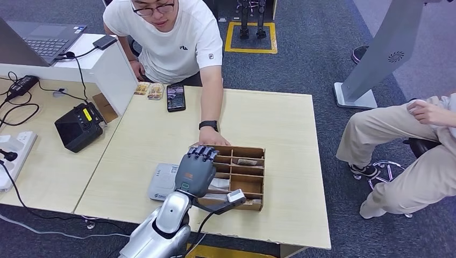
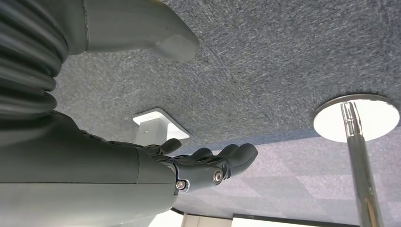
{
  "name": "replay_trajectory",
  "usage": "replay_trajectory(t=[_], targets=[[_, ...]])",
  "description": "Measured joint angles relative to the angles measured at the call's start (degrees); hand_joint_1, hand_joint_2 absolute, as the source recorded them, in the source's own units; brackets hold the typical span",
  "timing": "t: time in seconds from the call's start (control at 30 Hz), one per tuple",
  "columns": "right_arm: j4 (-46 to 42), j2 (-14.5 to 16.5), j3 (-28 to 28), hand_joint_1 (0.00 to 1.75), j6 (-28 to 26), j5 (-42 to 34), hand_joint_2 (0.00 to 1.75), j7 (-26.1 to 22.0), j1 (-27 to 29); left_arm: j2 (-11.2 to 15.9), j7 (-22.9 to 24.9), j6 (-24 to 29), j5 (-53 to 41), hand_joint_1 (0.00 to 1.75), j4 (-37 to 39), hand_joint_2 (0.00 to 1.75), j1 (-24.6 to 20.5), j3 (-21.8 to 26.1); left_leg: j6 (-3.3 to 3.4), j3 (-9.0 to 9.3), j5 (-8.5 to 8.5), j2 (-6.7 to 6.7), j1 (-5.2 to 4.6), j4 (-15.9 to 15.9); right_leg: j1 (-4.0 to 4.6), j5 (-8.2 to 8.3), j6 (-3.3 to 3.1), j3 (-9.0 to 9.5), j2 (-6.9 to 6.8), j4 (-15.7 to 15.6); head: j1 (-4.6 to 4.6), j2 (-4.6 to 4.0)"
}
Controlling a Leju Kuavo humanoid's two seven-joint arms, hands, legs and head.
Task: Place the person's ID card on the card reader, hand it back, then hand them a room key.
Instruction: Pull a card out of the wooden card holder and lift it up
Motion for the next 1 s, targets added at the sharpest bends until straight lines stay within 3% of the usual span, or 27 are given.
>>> replay_trajectory(t=[0.17,0.33,0.8,1.0], targets=[[0.1,0.0,0.0,0.0,0.0,0.6,1.75,-0.5,-0.1,0.4,-1.9,-6.8,0.8,1.75,0.7,1.75,-1.0,-0.4,0.0,0.01,0.0,-0.01,0.0,0.0,0.0,0.0,0.0,0.01,-0.01,0.0,-0.01,0.0],[0.1,0.0,0.0,0.0,0.0,1.5,1.75,-0.2,-0.1,0.9,-2.8,-8.9,1.9,1.75,1.5,1.75,-2.2,-1.2,0.0,0.08,0.0,-0.01,0.0,0.0,0.0,0.0,0.0,0.1,-0.02,0.0,0.0,0.0],[0.3,0.0,0.0,0.0,0.0,1.4,1.75,-1.1,-0.1,1.8,-3.3,-8.1,4.2,1.75,2.5,1.75,-3.0,-2.7,0.0,0.27,0.0,-0.02,0.0,0.0,0.0,0.0,0.0,0.28,-0.02,0.0,-0.01,0.0],[0.4,0.0,0.0,0.0,0.0,1.1,1.75,-1.5,-0.1,2.0,-3.4,-2.2,5.8,1.75,2.4,1.75,-2.2,-2.8,0.0,0.24,0.0,-0.01,0.0,0.0,0.0,0.0,0.0,0.25,-0.01,0.0,-0.01,0.0]])
